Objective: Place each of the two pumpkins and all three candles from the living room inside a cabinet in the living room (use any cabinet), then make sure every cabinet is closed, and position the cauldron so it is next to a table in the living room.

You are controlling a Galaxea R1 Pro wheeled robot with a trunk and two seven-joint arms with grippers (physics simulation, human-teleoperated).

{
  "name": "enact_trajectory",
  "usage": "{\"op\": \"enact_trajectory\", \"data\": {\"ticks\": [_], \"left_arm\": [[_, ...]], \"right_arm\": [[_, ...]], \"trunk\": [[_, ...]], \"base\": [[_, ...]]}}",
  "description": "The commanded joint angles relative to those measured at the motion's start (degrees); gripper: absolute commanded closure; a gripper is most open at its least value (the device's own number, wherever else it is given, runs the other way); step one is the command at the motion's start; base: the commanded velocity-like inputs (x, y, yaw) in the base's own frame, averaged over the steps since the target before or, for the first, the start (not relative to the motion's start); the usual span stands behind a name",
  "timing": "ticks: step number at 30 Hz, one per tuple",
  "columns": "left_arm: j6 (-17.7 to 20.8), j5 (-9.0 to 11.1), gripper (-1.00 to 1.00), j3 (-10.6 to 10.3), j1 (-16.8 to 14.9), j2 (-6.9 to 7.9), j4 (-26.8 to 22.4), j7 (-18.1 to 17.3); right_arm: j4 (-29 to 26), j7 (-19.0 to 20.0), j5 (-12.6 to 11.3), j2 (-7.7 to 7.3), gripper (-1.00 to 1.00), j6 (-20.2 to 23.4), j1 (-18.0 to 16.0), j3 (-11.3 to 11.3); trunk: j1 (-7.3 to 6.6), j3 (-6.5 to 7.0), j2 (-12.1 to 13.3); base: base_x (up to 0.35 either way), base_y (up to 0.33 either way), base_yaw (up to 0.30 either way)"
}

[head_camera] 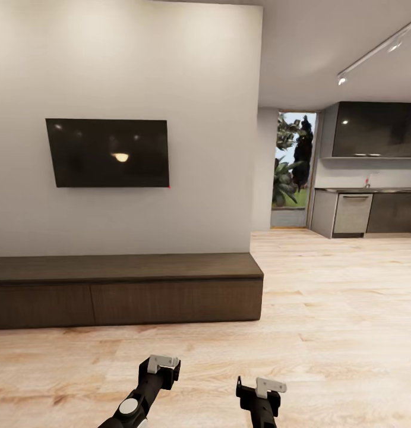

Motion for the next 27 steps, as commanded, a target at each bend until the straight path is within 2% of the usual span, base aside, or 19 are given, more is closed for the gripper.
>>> {"op": "enact_trajectory", "data": {"ticks": [1,8,22,24,27], "left_arm": [[-0.31,0.59,-1.00,-0.48,-0.08,0.08,-0.03,0.50],[-0.31,0.65,-1.00,-0.48,-0.08,0.08,-0.03,0.53],[0.03,2.02,-1.00,0.28,-0.08,0.49,-1.17,-0.36],[0.56,3.04,-1.00,0.87,-0.10,0.61,-2.15,-0.40],[4.22,7.81,-1.00,3.64,-0.14,0.73,-4.56,-0.64]], "right_arm": [[-0.02,-0.35,-0.56,0.00,-1.00,-0.34,-0.09,0.50],[-0.05,-0.45,-0.37,0.17,-1.00,-0.24,-0.09,0.45],[-1.19,0.43,-0.96,-0.48,-1.00,-0.34,-0.13,-0.32],[-2.24,1.33,-1.07,-0.56,-1.00,-0.34,-0.15,-0.93],[-7.72,4.55,-1.70,-1.65,-1.00,-0.15,-0.14,-6.02]], "trunk": [[-0.01,-0.07,-0.03],[-0.01,-0.07,-0.03],[-0.01,-0.07,-0.03],[-0.01,-0.07,-0.03],[-0.01,-0.07,-0.03]], "base": [[0.001,0.015,-0.002],[0.000,0.055,0.000],[0.023,0.021,0.000],[0.003,0.002,0.000],[0.001,0.001,0.000]]}}
